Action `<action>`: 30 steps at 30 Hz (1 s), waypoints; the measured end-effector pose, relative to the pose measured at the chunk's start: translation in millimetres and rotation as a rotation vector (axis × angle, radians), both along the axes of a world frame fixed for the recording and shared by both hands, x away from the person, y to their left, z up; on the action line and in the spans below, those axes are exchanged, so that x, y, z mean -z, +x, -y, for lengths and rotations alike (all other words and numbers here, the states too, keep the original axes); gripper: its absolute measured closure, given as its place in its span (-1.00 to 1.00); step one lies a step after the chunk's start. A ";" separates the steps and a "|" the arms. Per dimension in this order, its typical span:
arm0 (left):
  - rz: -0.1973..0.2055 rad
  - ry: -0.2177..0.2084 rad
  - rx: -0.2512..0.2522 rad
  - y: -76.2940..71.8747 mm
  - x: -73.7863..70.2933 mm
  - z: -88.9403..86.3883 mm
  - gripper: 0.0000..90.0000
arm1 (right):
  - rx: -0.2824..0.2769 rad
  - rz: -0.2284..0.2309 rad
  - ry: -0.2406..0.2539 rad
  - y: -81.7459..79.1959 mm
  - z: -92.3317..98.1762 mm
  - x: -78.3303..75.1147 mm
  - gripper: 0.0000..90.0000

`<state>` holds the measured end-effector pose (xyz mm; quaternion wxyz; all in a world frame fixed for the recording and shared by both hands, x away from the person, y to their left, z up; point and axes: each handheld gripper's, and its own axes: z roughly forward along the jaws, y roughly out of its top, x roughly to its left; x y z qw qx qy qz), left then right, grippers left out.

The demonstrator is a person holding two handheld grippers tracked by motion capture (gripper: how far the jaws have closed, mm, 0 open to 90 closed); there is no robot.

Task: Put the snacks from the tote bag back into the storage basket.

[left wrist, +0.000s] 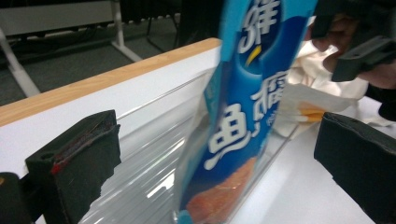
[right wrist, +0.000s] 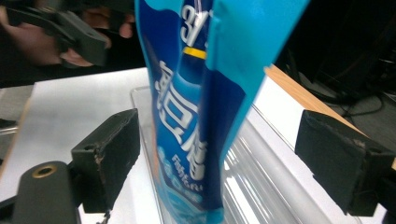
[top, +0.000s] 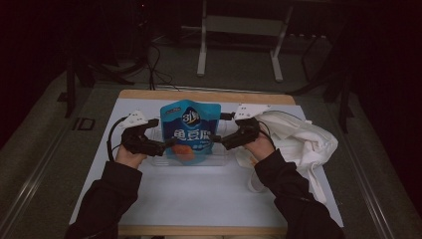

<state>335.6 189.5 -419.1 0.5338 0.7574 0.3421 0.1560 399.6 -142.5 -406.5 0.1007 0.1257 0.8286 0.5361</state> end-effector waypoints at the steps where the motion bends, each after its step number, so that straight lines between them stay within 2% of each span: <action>1: 0.003 0.012 -0.014 -2.3 -0.2 0.1 -0.98 | 0.001 -0.006 0.003 -0.8 1.2 0.1 -0.68; 3: -0.003 0.016 -0.022 -6.4 -0.3 -0.4 -0.98 | 0.023 -0.002 -0.001 -2.2 3.5 0.0 -0.68; 9: -0.031 0.027 -0.019 -22.3 1.5 -2.3 -0.98 | 0.026 0.008 -0.008 -8.2 13.7 -1.2 -0.67; 11: -0.030 0.034 -0.031 -28.7 2.7 -1.9 -0.98 | 0.019 0.004 -0.005 -12.1 17.5 -1.7 -0.68; 13: -0.028 0.022 -0.028 -35.2 4.2 -1.2 -0.98 | 0.021 0.005 -0.009 -16.0 20.7 -1.2 -0.67; 17: -0.017 0.041 -0.036 -49.3 7.1 4.3 -0.98 | 0.019 -0.003 -0.018 -23.3 26.3 1.2 -0.67; 20: -0.017 0.062 -0.023 -59.5 10.3 9.8 -0.98 | 0.025 -0.001 -0.016 -29.3 31.0 2.8 -0.68; 22: -0.020 0.053 -0.006 -66.2 13.5 14.1 -0.98 | 0.033 0.002 -0.012 -33.8 34.9 3.7 -0.68; 26: -0.013 0.069 0.029 -78.0 16.8 23.6 -0.98 | 0.044 0.012 -0.019 -41.8 41.7 7.6 -0.68; 30: -0.014 0.055 0.070 -85.8 17.3 32.8 -0.98 | 0.046 0.014 -0.025 -47.1 46.6 10.6 -0.68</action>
